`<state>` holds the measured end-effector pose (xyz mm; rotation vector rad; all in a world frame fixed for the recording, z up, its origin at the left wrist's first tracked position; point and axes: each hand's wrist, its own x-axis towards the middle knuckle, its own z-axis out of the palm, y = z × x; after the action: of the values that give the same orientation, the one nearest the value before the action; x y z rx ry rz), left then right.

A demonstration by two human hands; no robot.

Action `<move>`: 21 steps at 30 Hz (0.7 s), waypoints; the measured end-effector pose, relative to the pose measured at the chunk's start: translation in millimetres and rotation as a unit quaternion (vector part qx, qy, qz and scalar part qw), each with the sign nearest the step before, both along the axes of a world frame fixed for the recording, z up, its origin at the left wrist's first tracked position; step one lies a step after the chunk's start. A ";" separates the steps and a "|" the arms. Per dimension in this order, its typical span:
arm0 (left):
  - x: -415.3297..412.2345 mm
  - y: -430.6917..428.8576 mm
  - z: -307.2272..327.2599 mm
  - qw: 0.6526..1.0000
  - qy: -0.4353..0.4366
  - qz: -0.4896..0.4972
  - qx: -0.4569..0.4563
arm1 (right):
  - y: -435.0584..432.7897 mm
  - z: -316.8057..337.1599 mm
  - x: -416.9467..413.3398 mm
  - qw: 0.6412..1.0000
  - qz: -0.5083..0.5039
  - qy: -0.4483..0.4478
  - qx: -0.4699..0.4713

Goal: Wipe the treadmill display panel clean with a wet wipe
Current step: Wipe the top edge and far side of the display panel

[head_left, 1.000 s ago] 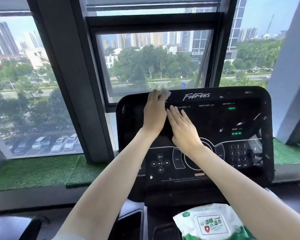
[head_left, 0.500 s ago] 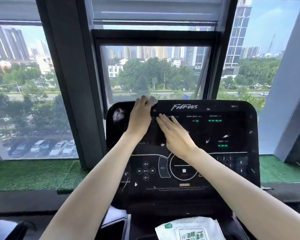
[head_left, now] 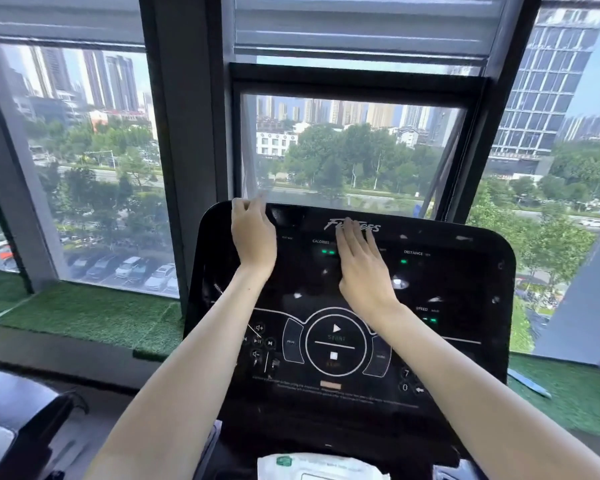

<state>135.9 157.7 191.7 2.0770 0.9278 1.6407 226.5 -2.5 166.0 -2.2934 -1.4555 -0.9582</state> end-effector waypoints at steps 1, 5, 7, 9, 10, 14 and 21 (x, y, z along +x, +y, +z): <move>2.9 -8.4 0.6 1.000 0.010 0.008 0.011 | 0.2 -0.9 0.9 1.000 0.003 -0.003 0.000; 17.6 -37.6 -7.0 0.977 0.123 -0.090 0.147 | -2.3 1.3 3.0 1.000 0.003 -0.024 -0.016; 12.8 -25.5 -5.0 0.975 0.129 -0.091 0.155 | -2.9 3.1 2.6 0.999 0.005 -0.033 -0.027; 8.4 -13.8 -2.1 0.994 0.065 -0.050 0.070 | -3.8 3.6 2.6 0.999 0.001 -0.034 -0.028; 8.8 -13.1 -1.3 0.999 0.034 -0.026 0.027 | -3.4 3.1 2.2 0.999 -0.001 -0.031 -0.025; 24.2 -47.5 -6.4 0.985 0.083 -0.085 0.125 | -0.3 0.2 1.7 1.000 -0.002 -0.024 -0.012; 12.3 -11.1 2.1 1.000 0.013 -0.024 0.007 | -1.6 0.5 1.4 0.999 -0.016 -0.037 -0.021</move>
<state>148.2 146.7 193.9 2.1191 0.8698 1.6035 227.9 -4.1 166.4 -2.3419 -1.4860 -1.0425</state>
